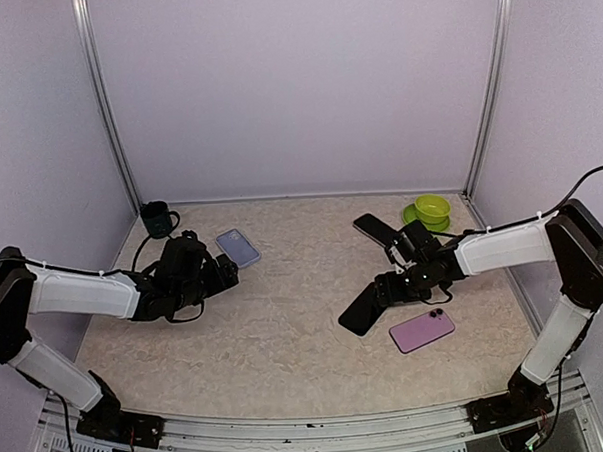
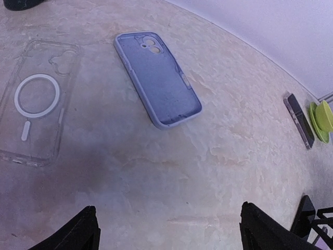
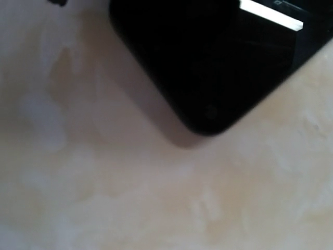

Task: Put the phone into the phone case
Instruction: Adjust the phone at the center of the board.

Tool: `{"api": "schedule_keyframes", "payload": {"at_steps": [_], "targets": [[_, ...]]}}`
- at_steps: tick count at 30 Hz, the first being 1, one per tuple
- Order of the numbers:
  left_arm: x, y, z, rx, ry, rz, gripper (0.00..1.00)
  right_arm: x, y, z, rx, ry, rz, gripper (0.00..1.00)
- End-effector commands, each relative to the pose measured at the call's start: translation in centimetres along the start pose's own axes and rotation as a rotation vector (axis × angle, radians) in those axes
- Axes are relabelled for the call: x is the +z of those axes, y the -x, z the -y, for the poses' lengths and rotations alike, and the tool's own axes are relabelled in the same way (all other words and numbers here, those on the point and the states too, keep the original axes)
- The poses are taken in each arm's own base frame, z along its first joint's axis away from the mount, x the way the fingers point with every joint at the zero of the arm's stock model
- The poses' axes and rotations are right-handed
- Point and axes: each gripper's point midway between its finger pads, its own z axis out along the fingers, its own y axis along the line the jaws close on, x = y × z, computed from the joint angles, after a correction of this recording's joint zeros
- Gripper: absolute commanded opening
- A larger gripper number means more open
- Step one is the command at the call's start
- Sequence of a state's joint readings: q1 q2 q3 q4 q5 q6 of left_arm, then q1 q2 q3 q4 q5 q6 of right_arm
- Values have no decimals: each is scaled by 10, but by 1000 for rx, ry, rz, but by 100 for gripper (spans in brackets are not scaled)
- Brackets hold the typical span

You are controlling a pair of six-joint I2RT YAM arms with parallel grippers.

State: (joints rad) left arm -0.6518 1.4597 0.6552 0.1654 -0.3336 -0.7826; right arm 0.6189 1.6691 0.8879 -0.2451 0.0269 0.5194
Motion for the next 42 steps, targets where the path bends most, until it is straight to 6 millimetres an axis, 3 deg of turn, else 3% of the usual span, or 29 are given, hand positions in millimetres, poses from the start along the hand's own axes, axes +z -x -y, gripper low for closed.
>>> {"api": "schedule_keyframes", "payload": {"at_steps": [1, 10, 17, 26, 42], "targets": [[1, -7, 16, 30, -30, 4, 91, -2, -9, -3, 40, 20, -10, 81], [5, -24, 20, 38, -37, -27, 91, 8, -14, -24, 46, 123, -32, 79], [4, -24, 15, 37, -19, -19, 91, 19, -10, -42, 24, 160, -48, 79], [0, -23, 7, 18, -11, -10, 91, 41, 9, -63, -25, 196, -62, 79], [-7, -24, -4, -9, -6, -7, 91, 73, 21, -127, -151, 280, -113, 79]]}}
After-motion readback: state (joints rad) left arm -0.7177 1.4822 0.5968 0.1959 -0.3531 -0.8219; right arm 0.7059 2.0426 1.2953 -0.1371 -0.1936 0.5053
